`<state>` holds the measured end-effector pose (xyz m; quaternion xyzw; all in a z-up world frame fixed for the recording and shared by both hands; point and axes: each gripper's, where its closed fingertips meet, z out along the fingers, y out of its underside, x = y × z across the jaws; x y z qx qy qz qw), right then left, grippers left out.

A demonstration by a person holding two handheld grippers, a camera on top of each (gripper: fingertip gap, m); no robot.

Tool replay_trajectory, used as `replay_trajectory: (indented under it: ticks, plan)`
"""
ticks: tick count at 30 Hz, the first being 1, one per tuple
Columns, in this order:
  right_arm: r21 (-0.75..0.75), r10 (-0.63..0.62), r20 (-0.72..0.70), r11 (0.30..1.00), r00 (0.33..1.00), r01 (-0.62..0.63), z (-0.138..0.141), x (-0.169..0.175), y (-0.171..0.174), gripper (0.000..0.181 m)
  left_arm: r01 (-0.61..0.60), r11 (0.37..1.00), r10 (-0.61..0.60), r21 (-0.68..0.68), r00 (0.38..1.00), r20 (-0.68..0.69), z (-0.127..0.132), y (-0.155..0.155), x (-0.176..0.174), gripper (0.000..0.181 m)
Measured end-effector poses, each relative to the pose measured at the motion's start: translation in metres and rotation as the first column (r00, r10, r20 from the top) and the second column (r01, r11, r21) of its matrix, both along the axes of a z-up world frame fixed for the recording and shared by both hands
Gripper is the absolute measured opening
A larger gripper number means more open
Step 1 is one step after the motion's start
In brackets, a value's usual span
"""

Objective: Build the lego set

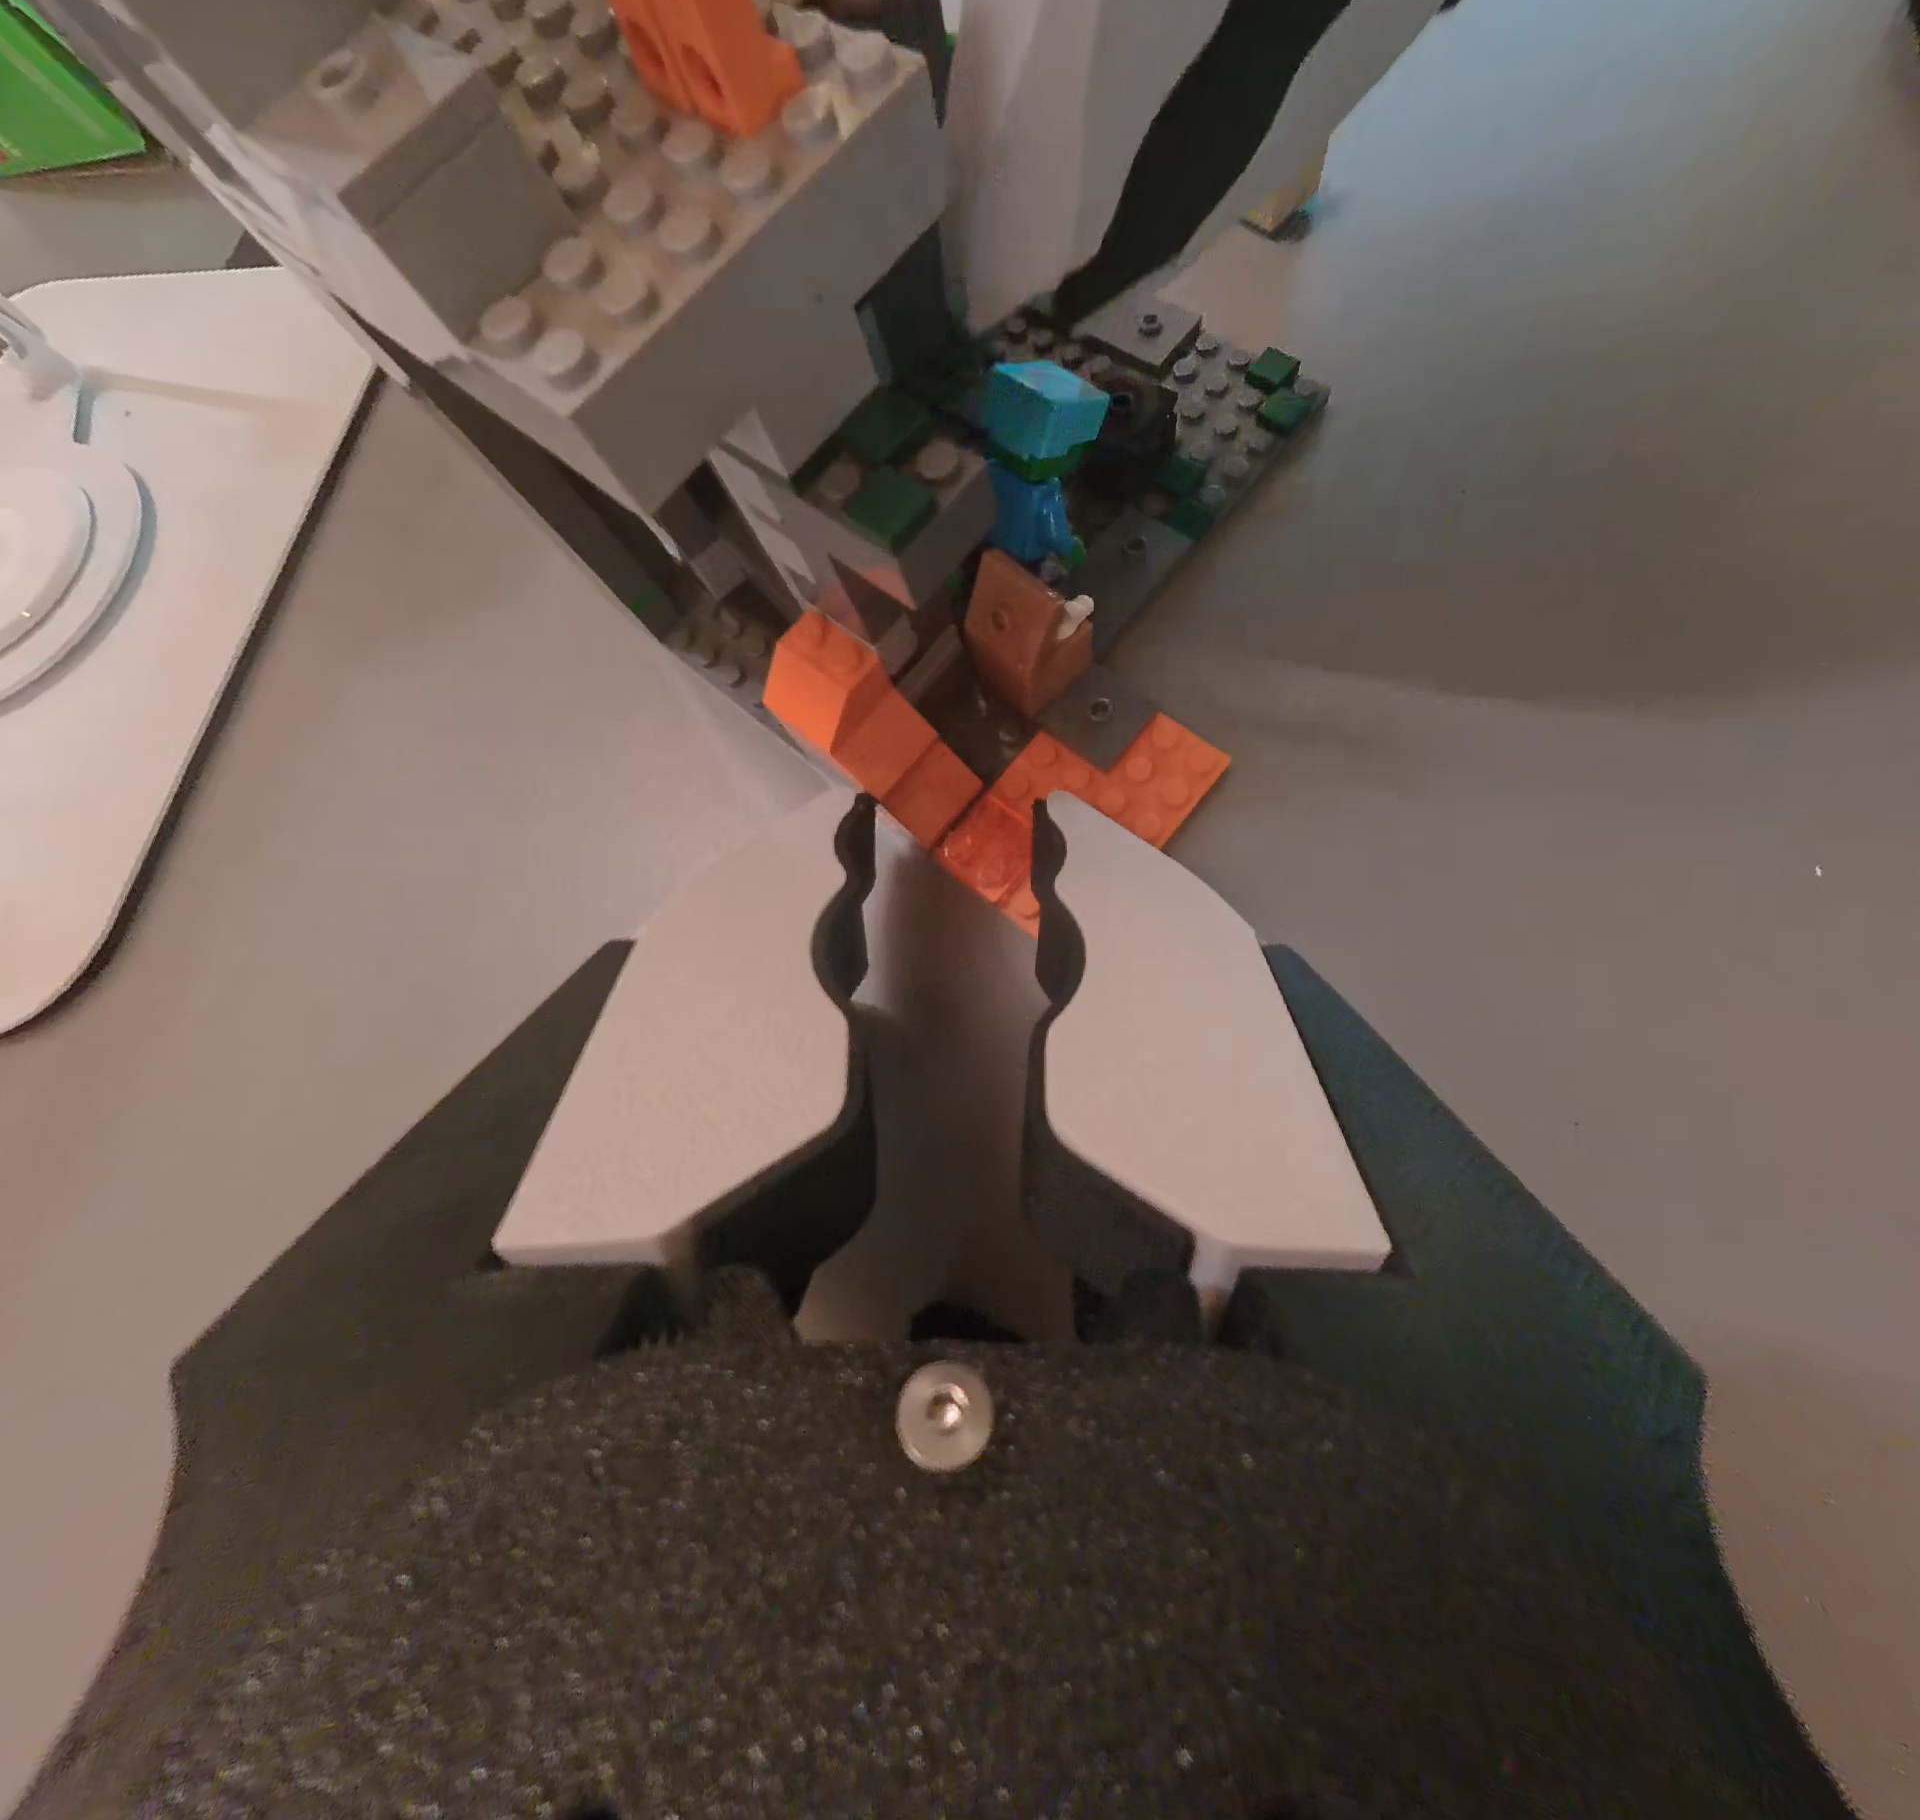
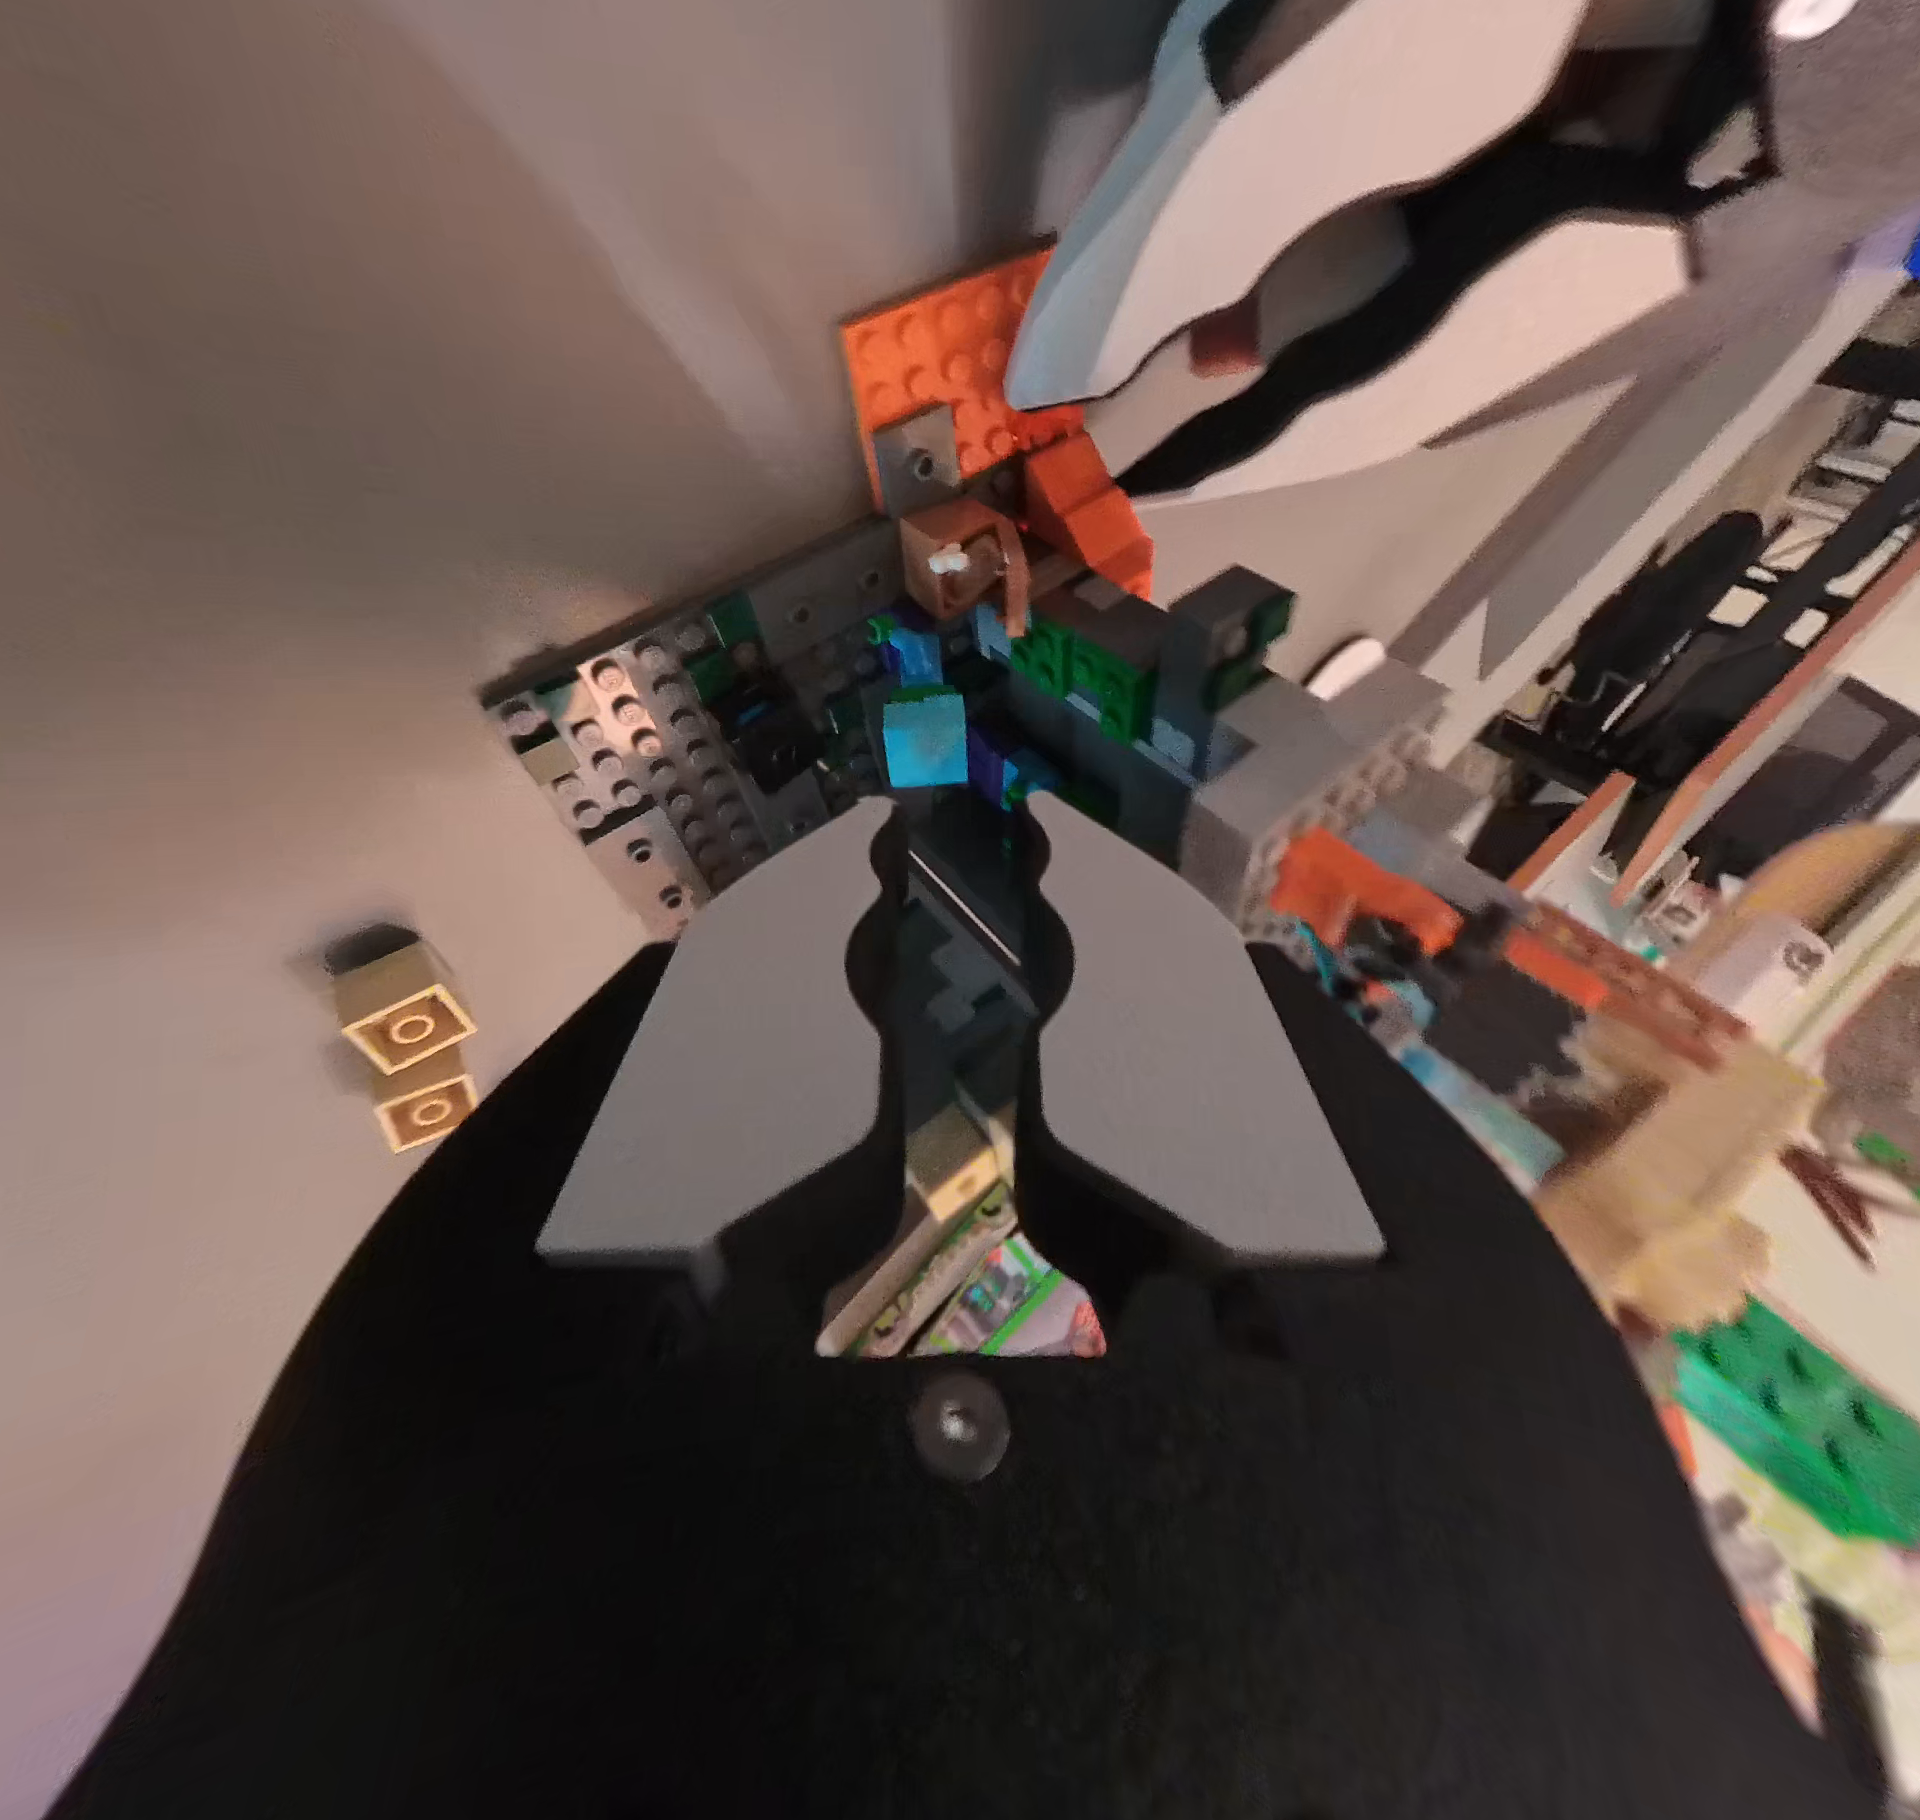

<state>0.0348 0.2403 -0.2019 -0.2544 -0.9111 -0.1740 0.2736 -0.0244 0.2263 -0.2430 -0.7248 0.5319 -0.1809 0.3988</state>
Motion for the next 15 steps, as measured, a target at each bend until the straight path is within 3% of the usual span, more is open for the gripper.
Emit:
replay_trajectory:
  ticks: [1, 7, 12, 15]
  plan:
    - [-0.008, -0.019, -0.027, 1.0, 0.999, 0.019, 0.005, 0.002, -0.002, 0.019, 0.0, 1.0, 0.0, 0.003, 1.0, 0.0, 0.0, 0.0, 0.0, 0.028]
    - [-0.139, -0.223, -0.227, 0.971, 0.948, 0.195, 0.021, 0.023, -0.017, 0.018, -0.006, 1.0, 0.006, 0.005, 1.0, 0.026, 0.005, 0.0, -0.001, 0.026]
    - [-0.047, -0.201, -0.284, 0.98, 0.938, 0.195, 0.001, 0.012, -0.005, 0.017, -0.018, 1.0, 0.018, 0.008, 1.0, 0.005, 0.002, 0.003, 0.0, 0.027]
    - [-0.048, -0.199, -0.278, 0.98, 0.94, 0.194, -0.009, 0.008, -0.003, 0.006, -0.027, 0.999, 0.027, 0.021, 1.0, -0.004, 0.002, 0.003, 0.001, 0.027]
